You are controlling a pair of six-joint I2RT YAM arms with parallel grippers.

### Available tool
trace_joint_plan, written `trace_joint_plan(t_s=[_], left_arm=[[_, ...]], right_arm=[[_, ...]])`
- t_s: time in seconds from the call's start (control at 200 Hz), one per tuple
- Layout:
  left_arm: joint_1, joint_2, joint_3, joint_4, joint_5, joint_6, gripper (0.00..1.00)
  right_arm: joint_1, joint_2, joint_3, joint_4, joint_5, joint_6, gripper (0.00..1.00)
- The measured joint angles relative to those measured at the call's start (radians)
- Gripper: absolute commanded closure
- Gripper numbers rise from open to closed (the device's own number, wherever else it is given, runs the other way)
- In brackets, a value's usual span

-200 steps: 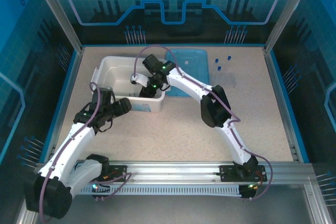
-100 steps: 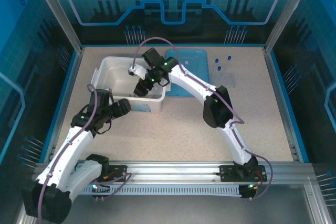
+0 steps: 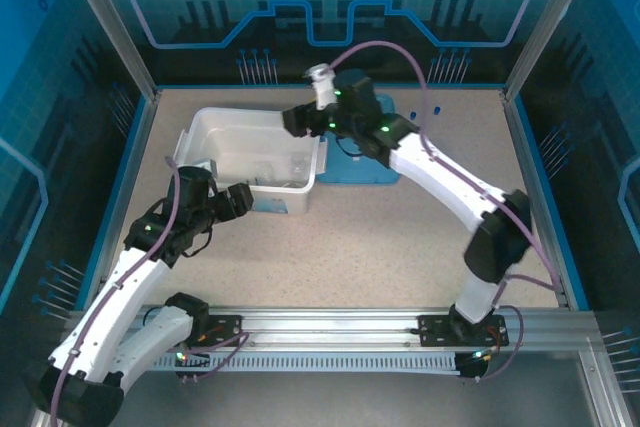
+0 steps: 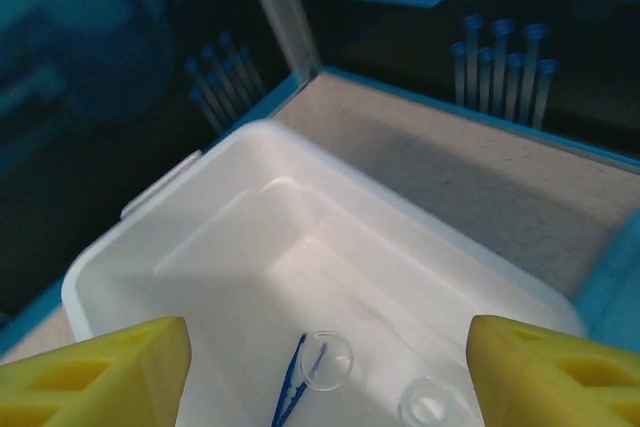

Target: Organize the chemistry lab equipment

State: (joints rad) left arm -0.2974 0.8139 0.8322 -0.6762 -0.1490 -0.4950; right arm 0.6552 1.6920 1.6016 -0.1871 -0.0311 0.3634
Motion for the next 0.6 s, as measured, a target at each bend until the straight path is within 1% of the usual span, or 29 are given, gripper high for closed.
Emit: trace_joint_plan(t_s=[0.085, 0.22, 0.42, 0.601], left_arm=[[-0.007, 0.002, 0.032, 0.0, -0.019, 0.007, 0.17], [-0.007, 0.02, 0.08, 0.002, -0.05, 0.032, 0.16], [-0.007, 0.08, 0.135, 0.031, -0.096, 0.074, 0.16], [0.011, 0.151, 0.149, 0.085, -0.109, 0.087, 0.16]], right_arm=[[-0.037, -0.094, -0.126, 0.066, 0.045, 0.113, 0.26], [-0.059, -0.16, -0.264, 0.122, 0.095, 0.238, 0.26], [-0.09, -0.176, -0.422, 0.146, 0.132, 0.351, 0.26], [-0.153, -0.158, -0.463, 0.163, 0.134, 0.414, 0.27]])
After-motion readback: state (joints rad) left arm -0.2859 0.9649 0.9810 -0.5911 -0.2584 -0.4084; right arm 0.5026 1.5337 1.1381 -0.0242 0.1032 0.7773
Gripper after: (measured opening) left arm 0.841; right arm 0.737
